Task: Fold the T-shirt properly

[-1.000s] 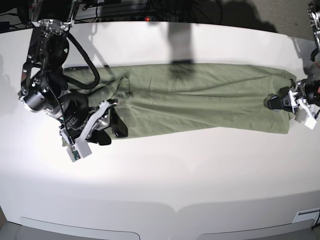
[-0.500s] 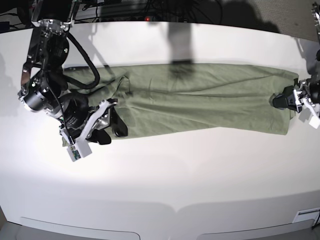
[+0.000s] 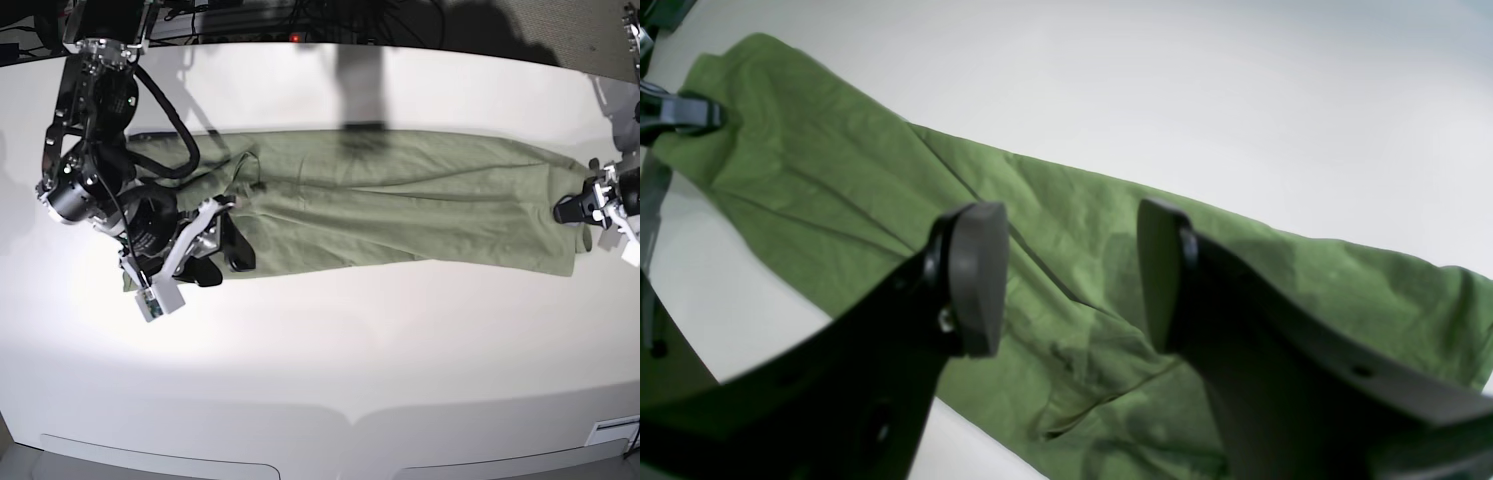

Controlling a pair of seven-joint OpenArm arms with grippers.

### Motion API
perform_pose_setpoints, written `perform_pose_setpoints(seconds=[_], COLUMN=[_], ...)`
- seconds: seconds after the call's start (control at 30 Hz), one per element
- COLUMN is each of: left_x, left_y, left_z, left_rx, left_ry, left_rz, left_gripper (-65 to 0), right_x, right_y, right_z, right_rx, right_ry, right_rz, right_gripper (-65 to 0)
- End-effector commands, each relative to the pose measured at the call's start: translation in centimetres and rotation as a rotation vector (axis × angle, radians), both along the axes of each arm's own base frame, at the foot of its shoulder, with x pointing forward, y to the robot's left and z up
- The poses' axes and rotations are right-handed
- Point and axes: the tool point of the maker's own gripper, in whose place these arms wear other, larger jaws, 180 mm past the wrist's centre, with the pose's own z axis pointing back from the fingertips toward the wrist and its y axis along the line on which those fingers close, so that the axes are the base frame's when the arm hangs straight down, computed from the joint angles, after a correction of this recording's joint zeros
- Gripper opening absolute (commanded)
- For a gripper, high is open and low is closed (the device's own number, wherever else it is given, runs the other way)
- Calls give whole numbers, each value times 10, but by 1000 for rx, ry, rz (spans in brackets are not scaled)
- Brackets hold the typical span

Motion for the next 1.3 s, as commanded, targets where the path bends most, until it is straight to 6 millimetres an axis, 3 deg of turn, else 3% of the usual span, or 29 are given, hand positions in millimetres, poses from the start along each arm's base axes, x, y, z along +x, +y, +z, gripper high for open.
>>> perform_pose_setpoints(seconds=[0.0,0.27,0.7,0.97,1.1,1.27], left_x=[14,27,30,27,23,11], left_y=[4,-58,-173,-239,-260,-265], left_z=[22,56,54,63,63,54], left_rx=[1,-127,-400,-559,-596,-608], left_ry=[-70,-198,-236,-242,-230,-198], left_rz=[-9,-137,-178,-198,-210,-202], left_gripper=[-650,-650,-650,-650,-650,-650], right_x=[7,11,29,31,31,31], right_y=[1,1,1,-3,-3,-3], right_z=[17,22,46,44,44,44], right_rx=[14,25,22,-4,-4,-4], right_ry=[-62,-89,-160,-159,-158,-158], right_rz=[6,0,0,-10,-10,-10], right_gripper=[-335,-335,-335,-335,-335,-335])
